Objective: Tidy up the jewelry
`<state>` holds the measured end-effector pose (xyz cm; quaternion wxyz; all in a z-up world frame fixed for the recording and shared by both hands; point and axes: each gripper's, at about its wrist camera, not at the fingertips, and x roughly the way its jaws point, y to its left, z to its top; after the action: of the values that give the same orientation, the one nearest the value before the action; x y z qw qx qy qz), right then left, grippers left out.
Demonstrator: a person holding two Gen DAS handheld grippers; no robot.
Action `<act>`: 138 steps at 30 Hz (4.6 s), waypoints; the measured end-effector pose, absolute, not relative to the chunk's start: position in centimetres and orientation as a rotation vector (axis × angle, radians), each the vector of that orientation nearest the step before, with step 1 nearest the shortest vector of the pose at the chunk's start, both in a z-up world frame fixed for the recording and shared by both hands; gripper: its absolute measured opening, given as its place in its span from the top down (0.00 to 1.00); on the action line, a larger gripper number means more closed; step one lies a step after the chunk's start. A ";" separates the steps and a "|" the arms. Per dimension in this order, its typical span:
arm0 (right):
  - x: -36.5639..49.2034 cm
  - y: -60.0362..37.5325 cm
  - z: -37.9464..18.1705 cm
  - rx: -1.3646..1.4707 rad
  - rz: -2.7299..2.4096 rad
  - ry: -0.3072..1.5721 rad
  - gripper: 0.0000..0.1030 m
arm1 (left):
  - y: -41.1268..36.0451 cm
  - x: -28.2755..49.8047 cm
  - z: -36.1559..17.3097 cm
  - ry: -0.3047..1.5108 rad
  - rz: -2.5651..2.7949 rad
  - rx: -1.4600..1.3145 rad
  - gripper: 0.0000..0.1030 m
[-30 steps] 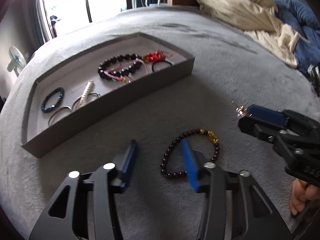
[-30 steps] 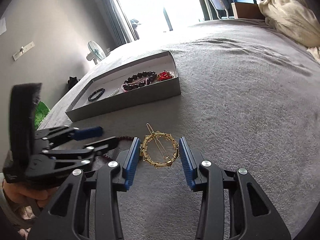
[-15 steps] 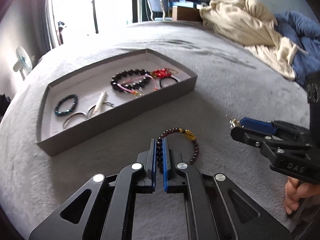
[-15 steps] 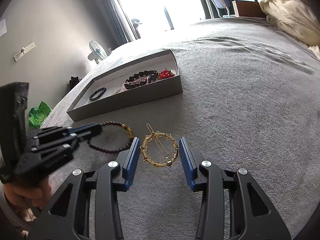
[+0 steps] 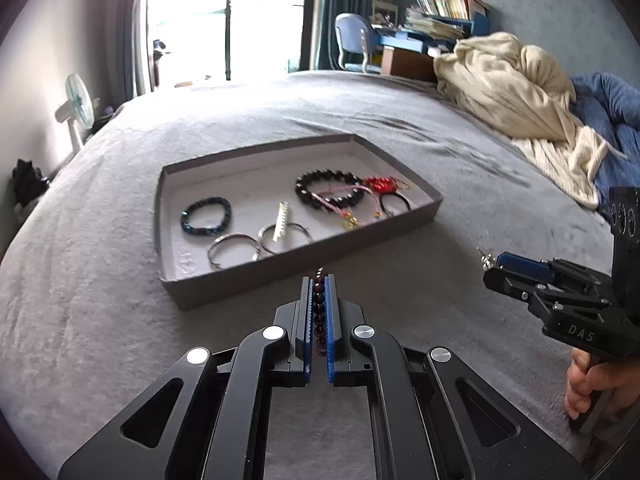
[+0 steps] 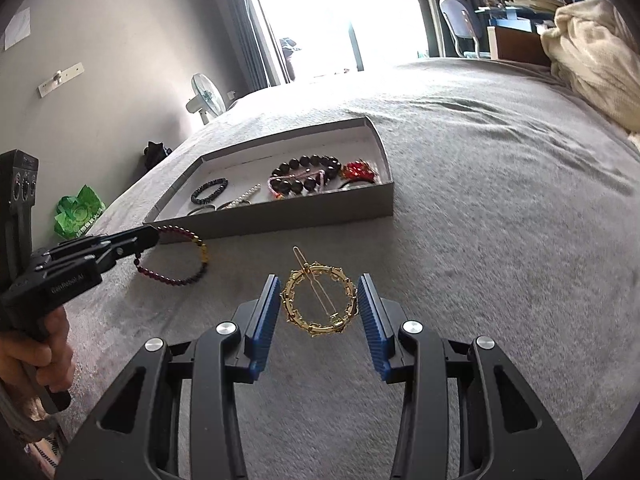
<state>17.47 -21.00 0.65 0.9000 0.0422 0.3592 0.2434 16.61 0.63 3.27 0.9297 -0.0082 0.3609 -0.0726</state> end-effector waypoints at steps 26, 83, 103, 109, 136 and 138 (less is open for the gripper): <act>26.4 -15.5 4.0 -0.033 0.541 0.686 0.61 | 4.5 21.6 8.6 0.618 -0.099 -0.023 0.94; 25.2 -17.0 2.0 0.016 0.533 0.547 0.07 | 4.1 19.6 3.8 0.533 0.049 -0.092 0.05; 18.8 -17.6 1.9 -0.028 0.511 0.504 0.05 | 3.1 14.7 3.1 0.457 0.116 -0.056 0.05; 18.1 -17.3 1.9 -0.050 0.497 0.484 0.05 | 3.1 14.5 2.8 0.456 0.117 -0.058 0.05; 18.2 -17.2 1.7 -0.055 0.499 0.491 0.05 | 2.9 14.5 2.6 0.462 0.115 -0.054 0.05; 18.2 -17.2 1.7 -0.056 0.498 0.492 0.05 | 2.9 14.5 2.6 0.461 0.114 -0.054 0.05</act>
<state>18.22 -17.17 1.67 0.9390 -0.0273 0.2408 0.2440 14.49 2.92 2.60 0.9715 -0.0269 0.2285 0.0565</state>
